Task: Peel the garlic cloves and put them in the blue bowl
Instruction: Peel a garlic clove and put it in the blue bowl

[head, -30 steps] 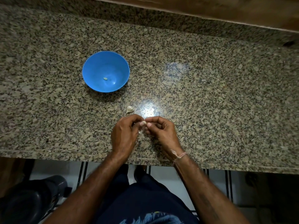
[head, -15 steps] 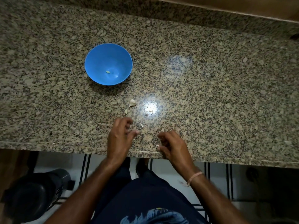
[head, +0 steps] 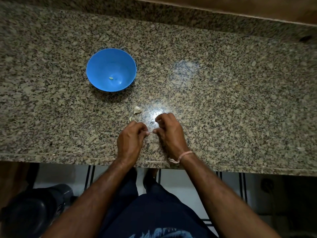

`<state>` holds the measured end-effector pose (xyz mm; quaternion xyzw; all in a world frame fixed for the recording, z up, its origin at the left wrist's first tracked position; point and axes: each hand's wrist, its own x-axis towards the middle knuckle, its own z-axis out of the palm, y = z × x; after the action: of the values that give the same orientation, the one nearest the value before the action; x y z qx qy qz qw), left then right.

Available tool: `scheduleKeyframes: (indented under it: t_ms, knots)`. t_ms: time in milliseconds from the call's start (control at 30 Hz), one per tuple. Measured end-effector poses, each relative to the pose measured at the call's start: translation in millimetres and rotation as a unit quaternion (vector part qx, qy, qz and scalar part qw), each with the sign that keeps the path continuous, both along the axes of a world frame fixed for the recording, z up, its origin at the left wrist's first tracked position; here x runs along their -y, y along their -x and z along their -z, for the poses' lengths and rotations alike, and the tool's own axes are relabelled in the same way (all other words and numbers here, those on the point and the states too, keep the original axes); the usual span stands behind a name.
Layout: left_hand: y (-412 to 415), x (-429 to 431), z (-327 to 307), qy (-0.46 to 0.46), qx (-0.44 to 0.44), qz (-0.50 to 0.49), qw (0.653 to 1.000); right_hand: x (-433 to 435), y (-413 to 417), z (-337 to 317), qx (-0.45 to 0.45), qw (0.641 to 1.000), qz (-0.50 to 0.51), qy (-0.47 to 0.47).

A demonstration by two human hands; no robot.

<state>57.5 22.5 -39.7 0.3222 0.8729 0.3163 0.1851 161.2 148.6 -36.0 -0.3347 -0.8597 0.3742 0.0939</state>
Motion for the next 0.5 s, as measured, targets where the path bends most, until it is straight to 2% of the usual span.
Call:
scheduleKeyframes:
  t_ms: [200,367,500]
  knots:
    - [-2.9,-5.4,-1.1,0.033,-0.035,0.009,0.999,-11.5,-8.9,11.7,0.036,0.998,-0.018,-0.044]
    - [-5.6,-3.5,-2.2,0.046,-0.052,0.007,0.998,-3.7,7.6,5.3,0.0,0.994,-0.088,-0.064]
    - [-3.2,3.3,-3.1,0.034,-0.022,-0.027,0.999,0.8,9.0,16.1,-0.028,0.994,-0.074,-0.078]
